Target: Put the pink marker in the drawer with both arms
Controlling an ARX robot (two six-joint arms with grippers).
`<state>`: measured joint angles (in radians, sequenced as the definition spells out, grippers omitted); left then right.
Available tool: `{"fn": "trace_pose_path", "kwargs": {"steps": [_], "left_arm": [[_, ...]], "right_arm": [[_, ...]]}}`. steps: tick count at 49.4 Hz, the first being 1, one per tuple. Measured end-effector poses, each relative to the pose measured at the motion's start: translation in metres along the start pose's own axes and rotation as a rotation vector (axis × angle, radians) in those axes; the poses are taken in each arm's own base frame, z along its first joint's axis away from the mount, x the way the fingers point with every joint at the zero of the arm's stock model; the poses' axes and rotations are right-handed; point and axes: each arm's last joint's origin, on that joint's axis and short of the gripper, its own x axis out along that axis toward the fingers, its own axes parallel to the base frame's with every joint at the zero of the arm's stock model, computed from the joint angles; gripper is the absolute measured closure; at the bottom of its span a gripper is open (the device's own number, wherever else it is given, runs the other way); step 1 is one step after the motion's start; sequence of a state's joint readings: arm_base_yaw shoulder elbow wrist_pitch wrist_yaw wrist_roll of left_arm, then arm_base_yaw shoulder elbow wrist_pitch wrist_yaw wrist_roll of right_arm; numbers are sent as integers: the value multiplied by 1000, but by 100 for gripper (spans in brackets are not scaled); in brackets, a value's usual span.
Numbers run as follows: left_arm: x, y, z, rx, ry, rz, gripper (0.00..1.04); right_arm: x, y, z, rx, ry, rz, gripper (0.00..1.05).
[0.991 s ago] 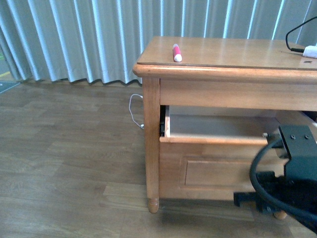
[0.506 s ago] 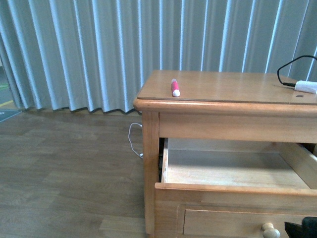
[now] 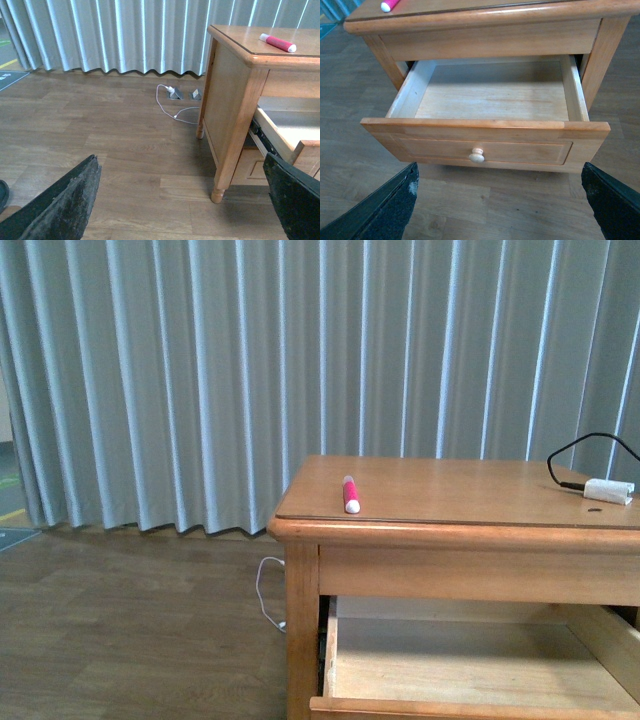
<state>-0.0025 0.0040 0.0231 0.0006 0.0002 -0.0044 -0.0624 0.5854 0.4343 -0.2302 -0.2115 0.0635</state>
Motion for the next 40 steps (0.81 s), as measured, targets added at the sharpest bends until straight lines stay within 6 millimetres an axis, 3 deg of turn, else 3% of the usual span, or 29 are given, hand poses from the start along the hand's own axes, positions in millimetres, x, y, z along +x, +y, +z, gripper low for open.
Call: {"fn": "trace_pose_path", "kwargs": {"steps": [10, 17, 23, 31, 40], "left_arm": [[0, 0, 0, -2, 2, 11, 6], [5, -7, -5, -80, 112, 209, 6], [16, -25, 22, -97, 99, 165, 6], [57, -51, 73, -104, 79, 21, 6], [128, -79, 98, -44, 120, -67, 6]], "right_arm": [[0, 0, 0, -3, 3, -2, 9], [0, 0, 0, -4, 2, -2, 9], [0, 0, 0, -5, 2, -2, 9], [0, -1, 0, -5, 2, -3, 9], [0, -1, 0, -5, 2, -3, 9]]}}
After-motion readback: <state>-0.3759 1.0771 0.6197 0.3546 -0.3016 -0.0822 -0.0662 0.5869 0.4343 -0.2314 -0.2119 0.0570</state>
